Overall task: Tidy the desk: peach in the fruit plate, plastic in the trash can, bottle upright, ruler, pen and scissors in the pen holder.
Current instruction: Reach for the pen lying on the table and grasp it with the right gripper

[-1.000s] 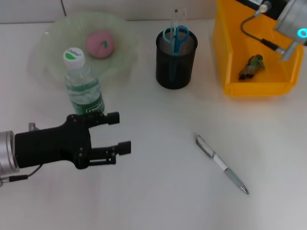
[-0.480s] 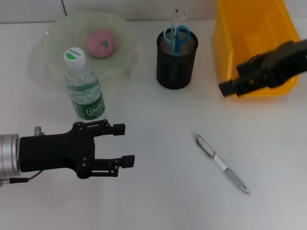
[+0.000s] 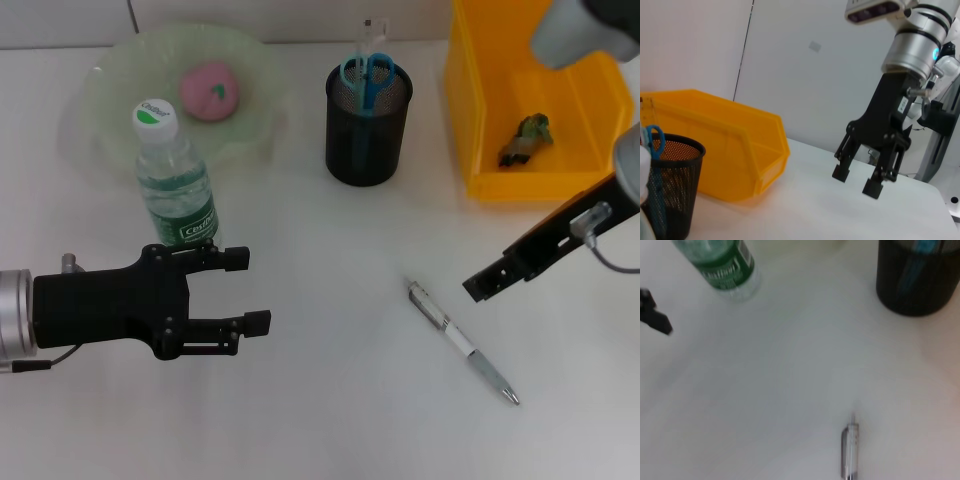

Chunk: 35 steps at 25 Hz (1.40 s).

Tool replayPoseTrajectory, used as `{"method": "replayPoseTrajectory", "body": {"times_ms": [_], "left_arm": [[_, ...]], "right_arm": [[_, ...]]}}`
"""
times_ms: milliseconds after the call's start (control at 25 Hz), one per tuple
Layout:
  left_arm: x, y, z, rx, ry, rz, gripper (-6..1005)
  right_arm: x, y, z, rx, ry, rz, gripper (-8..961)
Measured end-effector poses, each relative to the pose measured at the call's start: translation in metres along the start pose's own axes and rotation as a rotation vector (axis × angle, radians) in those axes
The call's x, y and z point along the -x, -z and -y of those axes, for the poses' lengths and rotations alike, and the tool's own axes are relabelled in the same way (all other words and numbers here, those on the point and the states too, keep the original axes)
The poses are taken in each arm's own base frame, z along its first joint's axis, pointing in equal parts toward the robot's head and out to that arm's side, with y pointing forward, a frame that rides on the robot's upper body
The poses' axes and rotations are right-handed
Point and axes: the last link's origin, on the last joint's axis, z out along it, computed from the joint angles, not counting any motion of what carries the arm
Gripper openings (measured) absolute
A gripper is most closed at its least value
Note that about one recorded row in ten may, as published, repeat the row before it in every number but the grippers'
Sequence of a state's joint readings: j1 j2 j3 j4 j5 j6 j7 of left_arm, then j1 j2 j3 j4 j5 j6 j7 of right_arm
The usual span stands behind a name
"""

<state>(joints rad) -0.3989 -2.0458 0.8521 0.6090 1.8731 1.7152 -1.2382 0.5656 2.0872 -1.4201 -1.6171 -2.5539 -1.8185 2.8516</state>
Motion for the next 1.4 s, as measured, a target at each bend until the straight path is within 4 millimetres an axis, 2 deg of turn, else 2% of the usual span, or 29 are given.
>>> {"method": "replayPoseTrajectory", "body": {"times_ms": [160, 200, 280, 400, 520, 920, 1160, 1400], "left_arm": [[0.001, -0.001, 0.000, -0.001, -0.002, 0.000, 844], [0.001, -0.002, -0.001, 0.002, -0.002, 0.001, 844], [0.001, -0.003, -0.002, 0.005, -0.001, -0.001, 844], [0.001, -0.004, -0.002, 0.007, -0.006, -0.002, 844], [0.003, -0.004, -0.003, 0.004, -0.027, -0.003, 844], [0.004, -0.008, -0.001, -0.010, -0.044, 0.000, 844], [0.004, -0.009, 0.000, -0.013, -0.044, 0.000, 844], [0.004, -0.010, 0.001, -0.015, -0.050, 0.001, 844]], "right_arm": [[0.002, -0.010, -0.008, -0.051, 0.005, -0.049, 763], [0.003, -0.018, -0.013, -0.074, 0.016, -0.071, 762], [0.003, -0.021, -0.015, -0.076, 0.021, -0.079, 762], [0.003, -0.041, -0.016, -0.045, 0.004, -0.088, 760], [0.004, -0.052, -0.015, -0.023, -0.012, -0.083, 759], [0.011, -0.076, -0.020, -0.047, 0.044, -0.142, 754], [0.013, -0.079, -0.020, -0.052, 0.050, -0.131, 579], [0.014, -0.084, -0.019, -0.061, 0.056, -0.134, 484]]}}
